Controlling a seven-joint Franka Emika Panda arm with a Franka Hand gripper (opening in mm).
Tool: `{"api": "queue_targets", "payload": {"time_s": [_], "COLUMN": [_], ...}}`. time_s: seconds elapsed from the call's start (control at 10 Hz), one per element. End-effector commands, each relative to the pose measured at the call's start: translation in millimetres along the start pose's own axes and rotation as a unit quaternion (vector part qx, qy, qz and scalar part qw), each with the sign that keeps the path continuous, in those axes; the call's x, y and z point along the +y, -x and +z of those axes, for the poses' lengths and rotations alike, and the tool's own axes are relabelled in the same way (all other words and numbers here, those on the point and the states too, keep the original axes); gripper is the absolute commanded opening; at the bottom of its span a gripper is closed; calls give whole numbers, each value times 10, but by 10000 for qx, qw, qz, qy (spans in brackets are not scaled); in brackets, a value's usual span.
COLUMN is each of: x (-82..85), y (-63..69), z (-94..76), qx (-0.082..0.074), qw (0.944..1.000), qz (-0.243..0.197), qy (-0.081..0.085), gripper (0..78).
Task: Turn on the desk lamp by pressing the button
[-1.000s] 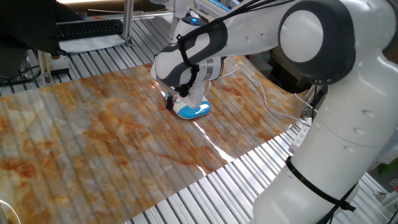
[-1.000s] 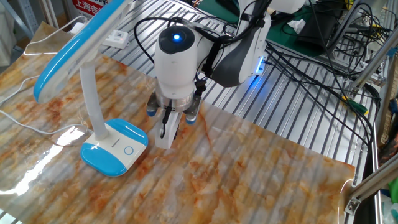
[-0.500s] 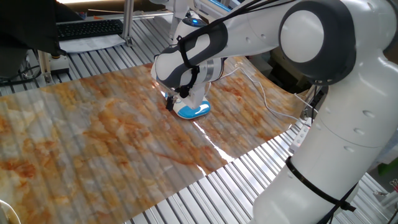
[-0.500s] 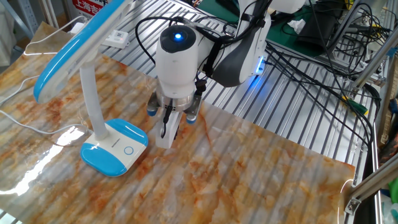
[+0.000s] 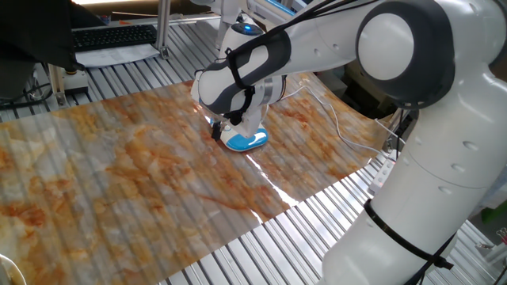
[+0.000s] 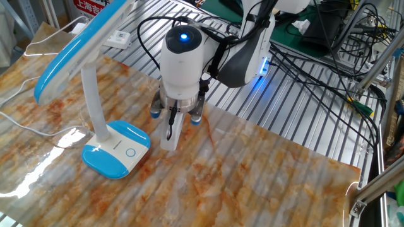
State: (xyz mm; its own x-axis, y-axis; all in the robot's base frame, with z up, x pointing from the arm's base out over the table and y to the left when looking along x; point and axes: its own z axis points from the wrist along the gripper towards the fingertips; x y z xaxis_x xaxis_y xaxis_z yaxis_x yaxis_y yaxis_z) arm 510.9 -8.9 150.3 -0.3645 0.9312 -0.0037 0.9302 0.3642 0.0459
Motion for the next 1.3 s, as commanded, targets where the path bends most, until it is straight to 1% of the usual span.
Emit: {"api": "queue_targets", "payload": {"time_s": [0.1,0.4,0.6,0.8,1.0,1.1,1.3], "x": [8,8,8,8,8,8,8], "y": [4,4,4,4,4,4,4], "z": [-11,-11,-11,-11,-11,-11,-11], "qx": [-75,-72,-120,-145,-159,-159,-159], "qw": [9999,9999,9998,9997,9997,9997,9997], "qz": [45,43,42,89,96,96,96], "qy": [-91,-130,-178,-186,-159,-159,-159], "gripper": [0,0,0,0,0,774,774]}}
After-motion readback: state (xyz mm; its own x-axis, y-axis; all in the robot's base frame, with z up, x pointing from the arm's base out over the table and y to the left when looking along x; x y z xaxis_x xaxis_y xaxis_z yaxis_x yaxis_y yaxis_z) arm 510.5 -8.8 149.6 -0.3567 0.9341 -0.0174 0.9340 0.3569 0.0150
